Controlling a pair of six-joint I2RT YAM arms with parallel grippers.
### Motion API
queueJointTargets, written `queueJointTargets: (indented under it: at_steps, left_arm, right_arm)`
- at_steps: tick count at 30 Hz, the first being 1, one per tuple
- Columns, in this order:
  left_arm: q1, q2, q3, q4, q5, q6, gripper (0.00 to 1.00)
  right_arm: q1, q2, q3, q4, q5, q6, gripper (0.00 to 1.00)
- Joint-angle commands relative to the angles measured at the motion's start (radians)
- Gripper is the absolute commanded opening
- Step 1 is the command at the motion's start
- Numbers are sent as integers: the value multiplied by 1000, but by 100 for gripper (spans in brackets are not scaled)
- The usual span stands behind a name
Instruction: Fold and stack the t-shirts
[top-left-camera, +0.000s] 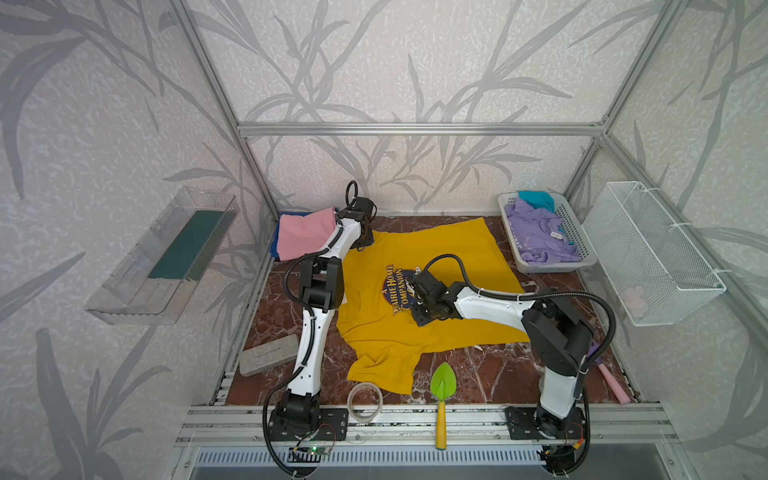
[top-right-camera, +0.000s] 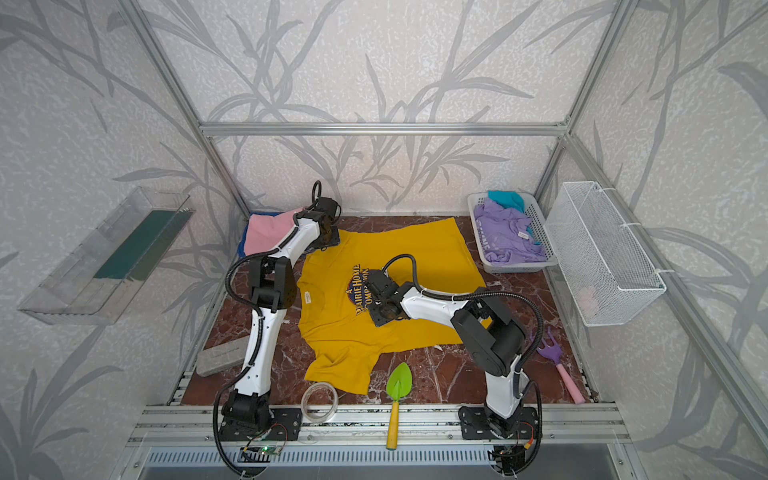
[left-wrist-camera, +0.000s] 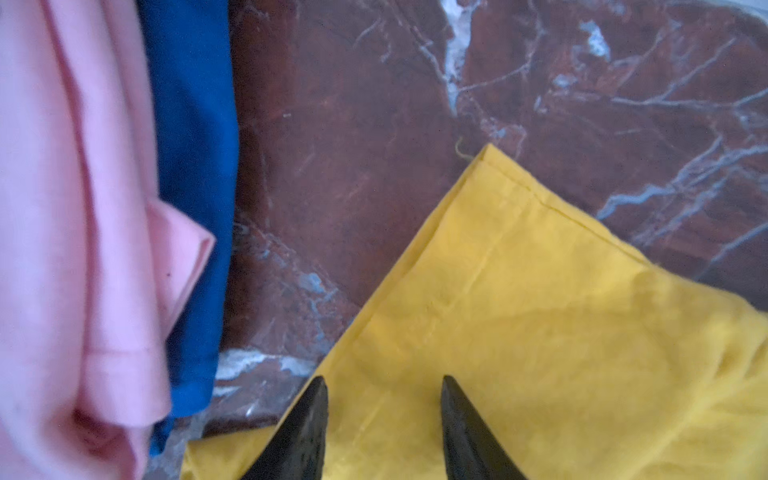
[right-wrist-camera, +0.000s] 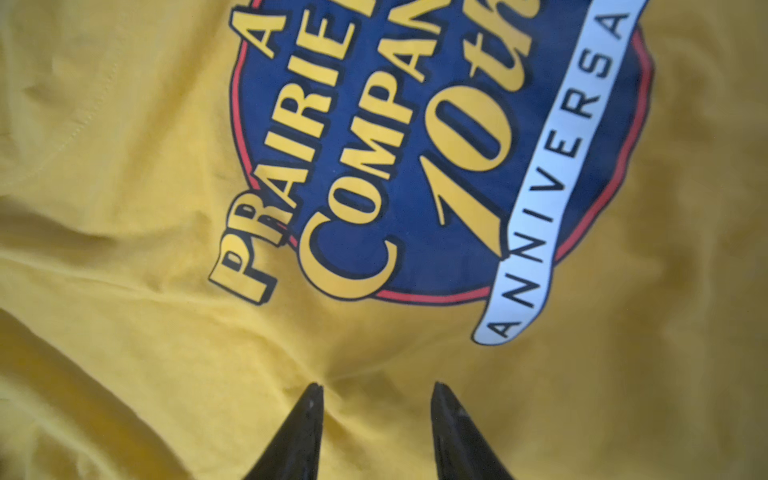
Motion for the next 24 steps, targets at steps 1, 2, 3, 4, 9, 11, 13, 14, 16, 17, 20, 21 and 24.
queueJointTargets:
  at_steps: [1,2,3,4,9,11,13,14,16,17,20,21,24]
  left_arm:
    - [9,57,102,-59,-2,20,43]
    - [10,73,128,-68,6,25,42]
    - [11,87,148,-71,12,32,42]
    - [12,94,156,-69,14,37,42]
    - [27,113,162,-42,41,41,37]
    - [35,110,160,-31,67,44,31]
    - [40,105,160,-10,90,52,24]
    - [42,102,160,2,104,59,22]
    - [46,99,163,21,128,66,21]
    - [47,99,167,26,130,67,21]
    - [53,99,175,37,139,67,9]
    - [56,100,177,43,142,65,2]
    - [64,99,187,49,150,61,0]
  right_arm:
    - [34,17,7,4,-25,11,44]
    - [42,13,5,-5,-9,20,44]
    - [53,2,3,-3,10,22,44]
    - [63,-4,6,2,26,21,44]
    - [91,-6,140,-19,59,-14,43]
    - [96,-6,172,27,68,-29,42]
    - [97,16,200,90,57,-41,41]
    - [97,40,229,103,42,-45,40]
    - [97,95,299,90,1,-49,40]
    - [98,129,334,81,-23,-50,40]
    - [109,217,411,78,-72,-47,40]
    - [116,249,442,62,-87,-48,40]
    - [130,342,540,-12,-123,-59,40]
